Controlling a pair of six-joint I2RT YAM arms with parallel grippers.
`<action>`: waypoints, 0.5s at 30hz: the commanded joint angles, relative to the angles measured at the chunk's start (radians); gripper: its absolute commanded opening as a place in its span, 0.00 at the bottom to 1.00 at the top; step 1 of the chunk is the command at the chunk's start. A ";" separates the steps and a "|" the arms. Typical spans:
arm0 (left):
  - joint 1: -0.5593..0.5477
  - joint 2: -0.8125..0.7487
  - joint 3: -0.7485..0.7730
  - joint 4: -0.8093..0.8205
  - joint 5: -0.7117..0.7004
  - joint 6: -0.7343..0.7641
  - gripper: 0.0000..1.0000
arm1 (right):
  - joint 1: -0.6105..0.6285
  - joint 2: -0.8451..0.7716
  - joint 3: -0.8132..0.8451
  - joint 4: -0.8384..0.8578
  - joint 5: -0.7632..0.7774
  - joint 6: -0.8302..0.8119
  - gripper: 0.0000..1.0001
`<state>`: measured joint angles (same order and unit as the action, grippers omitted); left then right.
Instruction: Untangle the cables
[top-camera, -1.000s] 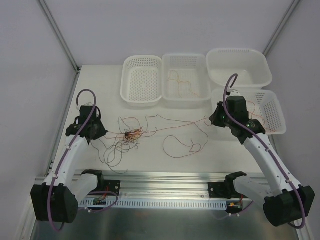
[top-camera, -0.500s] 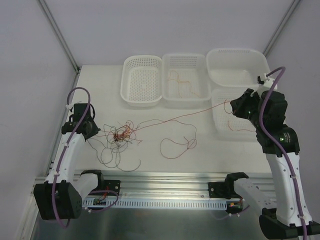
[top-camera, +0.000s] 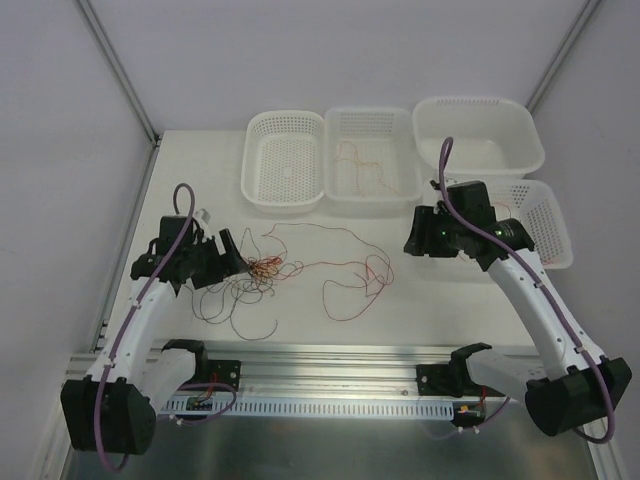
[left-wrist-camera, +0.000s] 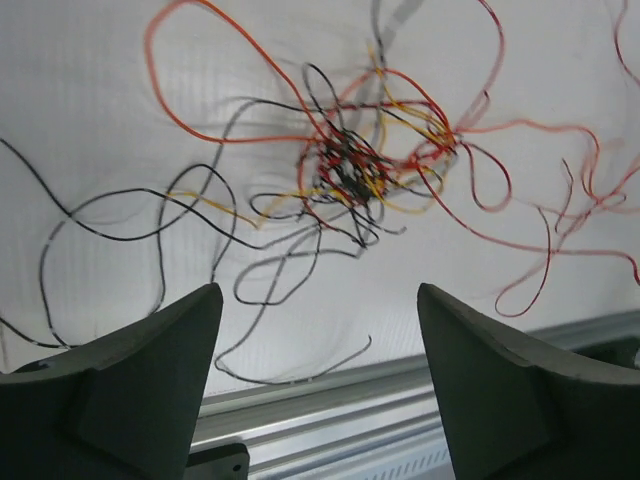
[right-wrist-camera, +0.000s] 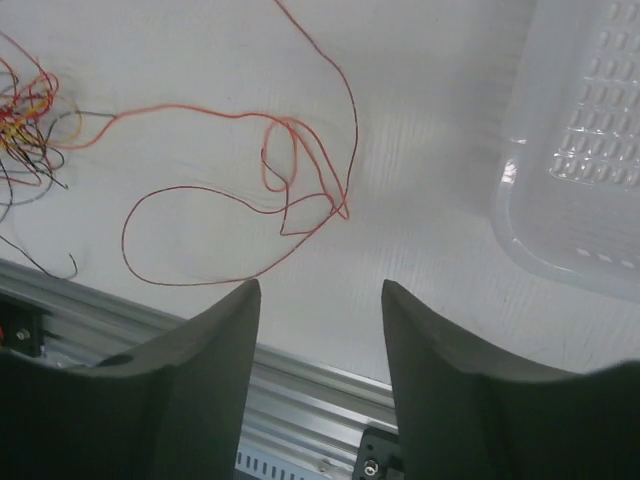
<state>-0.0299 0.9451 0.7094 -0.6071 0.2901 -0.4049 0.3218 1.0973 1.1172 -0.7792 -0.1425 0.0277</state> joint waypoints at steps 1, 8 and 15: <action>-0.059 -0.077 -0.001 0.009 0.107 -0.006 0.83 | 0.080 -0.039 0.033 -0.019 0.066 -0.050 0.57; -0.237 0.003 0.042 0.035 -0.089 -0.009 0.84 | 0.256 -0.010 0.030 0.161 0.008 -0.046 0.72; -0.249 0.214 0.127 0.125 -0.221 0.040 0.74 | 0.430 0.091 0.023 0.267 0.000 -0.054 0.74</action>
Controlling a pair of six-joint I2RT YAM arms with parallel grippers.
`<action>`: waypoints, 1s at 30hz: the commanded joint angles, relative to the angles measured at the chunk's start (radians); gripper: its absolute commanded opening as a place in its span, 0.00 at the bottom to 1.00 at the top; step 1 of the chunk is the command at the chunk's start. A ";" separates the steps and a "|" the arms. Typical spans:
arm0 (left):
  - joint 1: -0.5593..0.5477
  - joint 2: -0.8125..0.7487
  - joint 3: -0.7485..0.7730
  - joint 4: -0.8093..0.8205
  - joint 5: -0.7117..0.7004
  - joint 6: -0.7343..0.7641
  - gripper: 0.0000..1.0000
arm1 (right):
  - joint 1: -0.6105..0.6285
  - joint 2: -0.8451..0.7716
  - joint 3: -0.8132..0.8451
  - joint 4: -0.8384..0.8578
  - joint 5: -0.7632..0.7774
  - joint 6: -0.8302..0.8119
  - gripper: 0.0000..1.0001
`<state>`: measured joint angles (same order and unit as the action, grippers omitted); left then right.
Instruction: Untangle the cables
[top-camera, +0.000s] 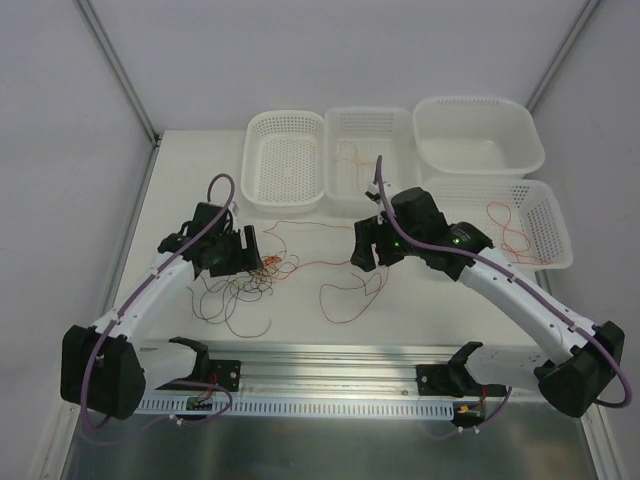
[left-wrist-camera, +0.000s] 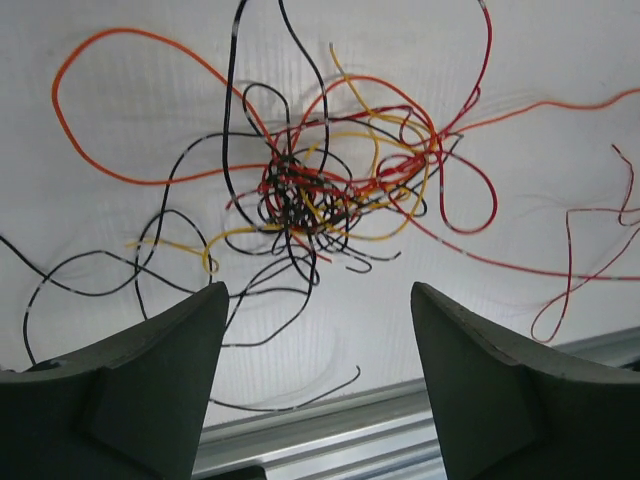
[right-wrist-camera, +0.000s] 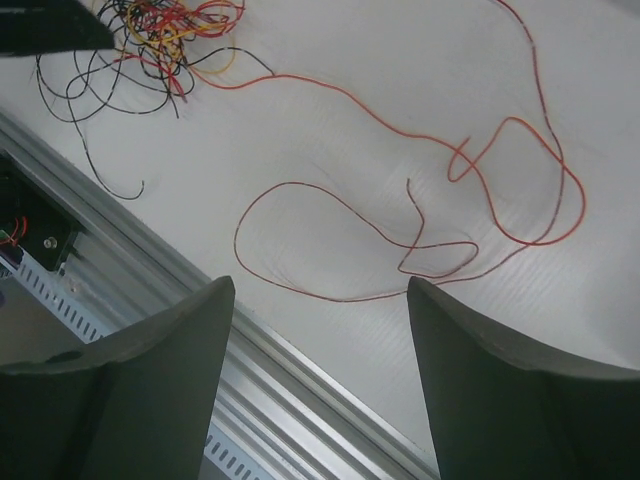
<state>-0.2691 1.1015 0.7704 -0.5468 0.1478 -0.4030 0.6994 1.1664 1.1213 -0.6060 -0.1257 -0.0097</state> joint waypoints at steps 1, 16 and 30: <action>-0.018 0.081 0.085 0.082 -0.077 0.047 0.73 | 0.063 0.035 0.014 0.104 -0.015 -0.015 0.74; -0.084 0.287 0.070 0.219 0.047 -0.062 0.00 | 0.181 0.180 -0.176 0.599 -0.083 0.273 0.78; -0.117 0.034 -0.140 0.410 0.148 -0.502 0.00 | 0.195 0.343 -0.403 1.144 -0.081 0.536 0.75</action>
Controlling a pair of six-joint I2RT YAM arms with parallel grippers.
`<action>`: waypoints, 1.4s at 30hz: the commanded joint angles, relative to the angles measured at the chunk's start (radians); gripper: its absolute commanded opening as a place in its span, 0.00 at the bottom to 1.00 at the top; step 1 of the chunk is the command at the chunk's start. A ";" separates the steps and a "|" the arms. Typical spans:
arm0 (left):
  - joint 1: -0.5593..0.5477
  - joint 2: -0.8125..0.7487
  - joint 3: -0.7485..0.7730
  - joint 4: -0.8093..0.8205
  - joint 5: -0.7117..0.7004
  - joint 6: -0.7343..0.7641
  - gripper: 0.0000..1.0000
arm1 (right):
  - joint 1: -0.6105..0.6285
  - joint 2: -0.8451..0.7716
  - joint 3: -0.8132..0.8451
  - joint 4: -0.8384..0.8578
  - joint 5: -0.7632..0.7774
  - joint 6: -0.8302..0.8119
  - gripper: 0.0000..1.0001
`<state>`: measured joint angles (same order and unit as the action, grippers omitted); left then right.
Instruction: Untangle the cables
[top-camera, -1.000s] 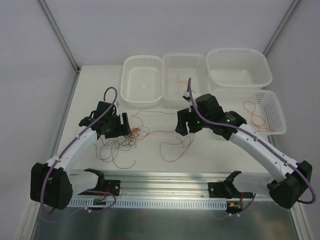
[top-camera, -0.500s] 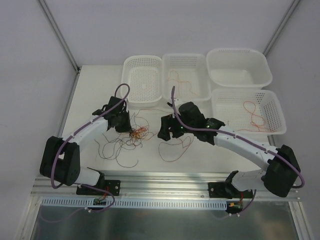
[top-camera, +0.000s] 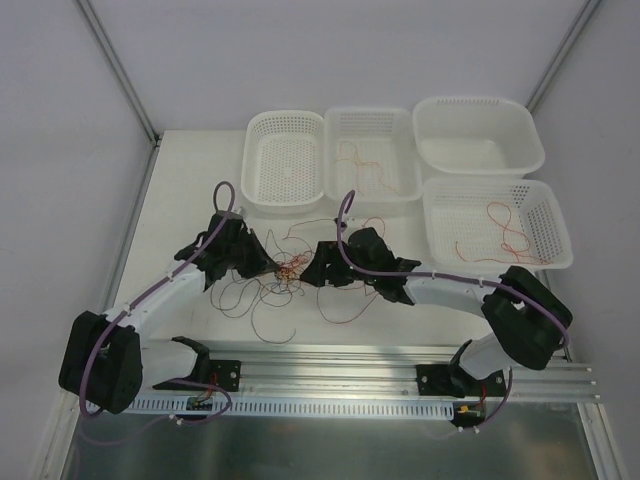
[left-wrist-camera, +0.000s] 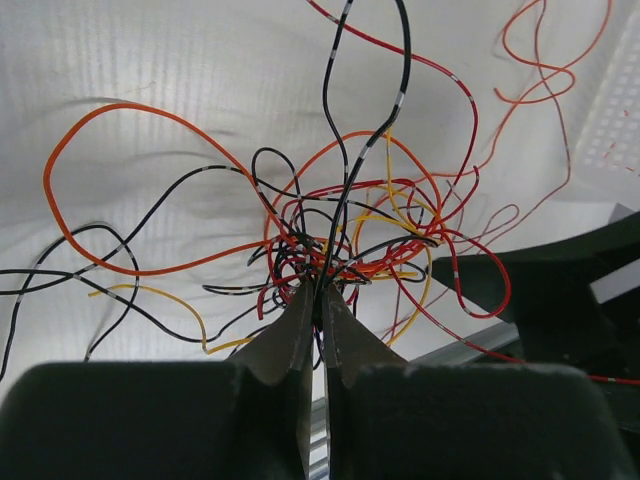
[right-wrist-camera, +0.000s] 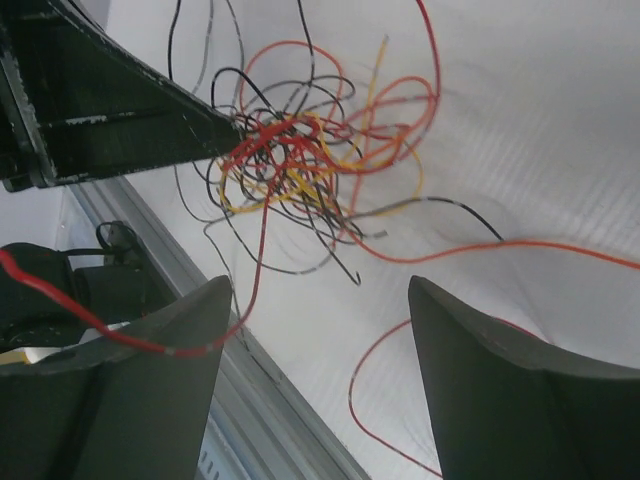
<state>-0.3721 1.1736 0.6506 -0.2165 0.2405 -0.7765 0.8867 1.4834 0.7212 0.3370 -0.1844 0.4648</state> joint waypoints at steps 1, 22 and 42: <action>-0.019 -0.046 -0.025 0.091 0.062 -0.139 0.00 | 0.006 0.035 -0.005 0.235 -0.033 0.069 0.75; -0.071 -0.078 -0.031 0.151 0.129 -0.234 0.00 | 0.009 0.150 0.073 0.209 -0.003 -0.046 0.07; 0.160 -0.216 0.170 -0.273 -0.303 0.166 0.00 | -0.350 -0.267 0.061 -0.708 0.178 -0.300 0.01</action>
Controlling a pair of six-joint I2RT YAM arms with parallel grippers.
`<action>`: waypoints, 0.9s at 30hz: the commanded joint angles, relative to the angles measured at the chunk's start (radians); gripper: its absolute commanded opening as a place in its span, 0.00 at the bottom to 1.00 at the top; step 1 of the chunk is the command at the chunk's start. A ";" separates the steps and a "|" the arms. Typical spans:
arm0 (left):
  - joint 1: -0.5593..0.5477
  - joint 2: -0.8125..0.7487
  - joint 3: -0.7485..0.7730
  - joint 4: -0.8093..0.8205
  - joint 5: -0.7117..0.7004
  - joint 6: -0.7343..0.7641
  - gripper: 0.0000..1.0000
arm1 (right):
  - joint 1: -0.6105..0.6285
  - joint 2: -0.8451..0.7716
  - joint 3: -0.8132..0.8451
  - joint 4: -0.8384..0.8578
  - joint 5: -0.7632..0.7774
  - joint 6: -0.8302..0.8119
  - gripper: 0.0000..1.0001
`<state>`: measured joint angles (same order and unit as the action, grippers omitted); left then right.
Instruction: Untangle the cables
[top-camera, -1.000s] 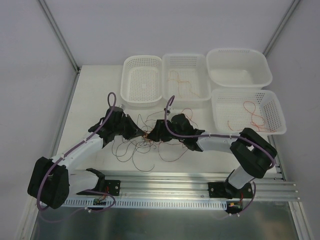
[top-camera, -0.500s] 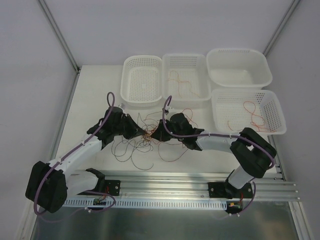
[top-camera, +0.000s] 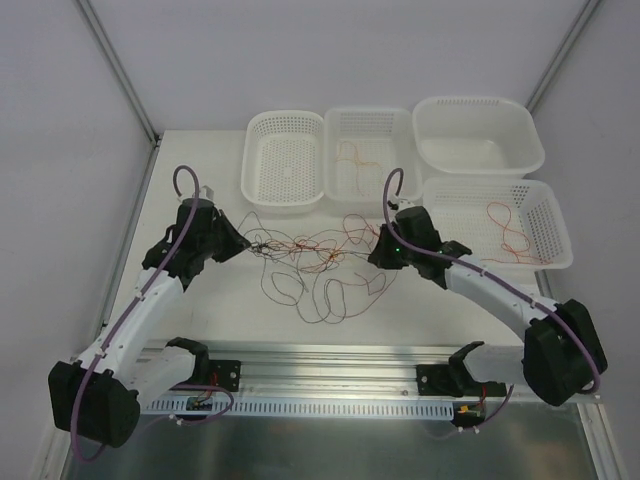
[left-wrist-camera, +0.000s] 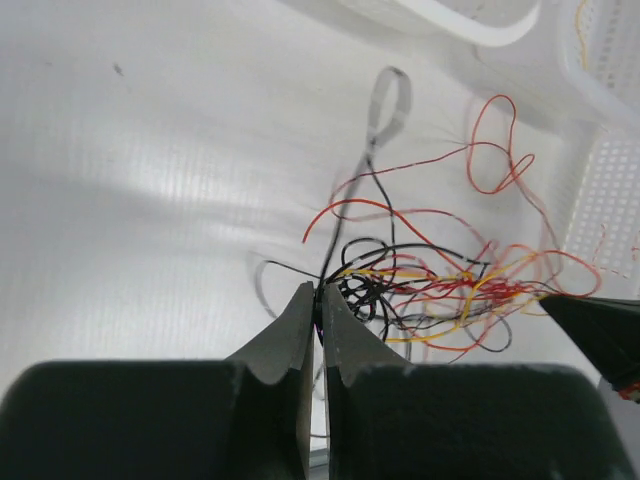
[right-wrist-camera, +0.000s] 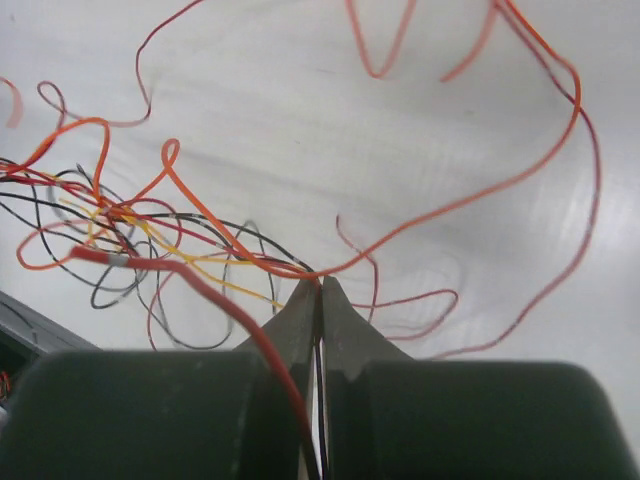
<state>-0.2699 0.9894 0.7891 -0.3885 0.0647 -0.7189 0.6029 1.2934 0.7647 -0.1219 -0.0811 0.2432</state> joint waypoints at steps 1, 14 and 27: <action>0.067 -0.037 0.035 -0.116 -0.144 0.122 0.00 | -0.116 -0.118 0.028 -0.278 0.073 -0.093 0.01; 0.247 -0.012 0.048 -0.285 -0.525 0.311 0.00 | -0.341 -0.344 0.416 -0.631 0.037 -0.239 0.01; 0.245 0.029 -0.017 -0.234 -0.154 0.318 0.00 | -0.321 -0.263 0.352 -0.631 -0.243 -0.277 0.17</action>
<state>-0.0250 1.0290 0.7891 -0.6281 -0.1623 -0.4274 0.2764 0.9749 1.1461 -0.6758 -0.3096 0.0025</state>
